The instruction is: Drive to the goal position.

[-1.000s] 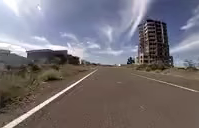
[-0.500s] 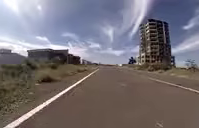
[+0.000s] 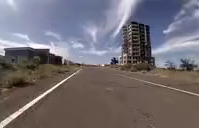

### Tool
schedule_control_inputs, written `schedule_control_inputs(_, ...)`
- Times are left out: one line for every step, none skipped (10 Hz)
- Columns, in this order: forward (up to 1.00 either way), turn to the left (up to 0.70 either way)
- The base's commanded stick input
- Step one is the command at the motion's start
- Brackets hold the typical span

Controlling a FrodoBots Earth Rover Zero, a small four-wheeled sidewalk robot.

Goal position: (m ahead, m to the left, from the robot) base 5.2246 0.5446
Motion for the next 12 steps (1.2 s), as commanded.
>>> schedule_control_inputs(1.0,0.0)
schedule_control_inputs(1.0,0.0)
schedule_control_inputs(1.0,0.0)
schedule_control_inputs(1.0,0.0)
schedule_control_inputs(1.0,0.0)
schedule_control_inputs(1.0,0.0)
schedule_control_inputs(1.0,0.0)
schedule_control_inputs(1.0,0.0)
schedule_control_inputs(1.0,0.0)
schedule_control_inputs(1.0,0.0)
schedule_control_inputs(1.0,0.0)
schedule_control_inputs(1.0,0.0)
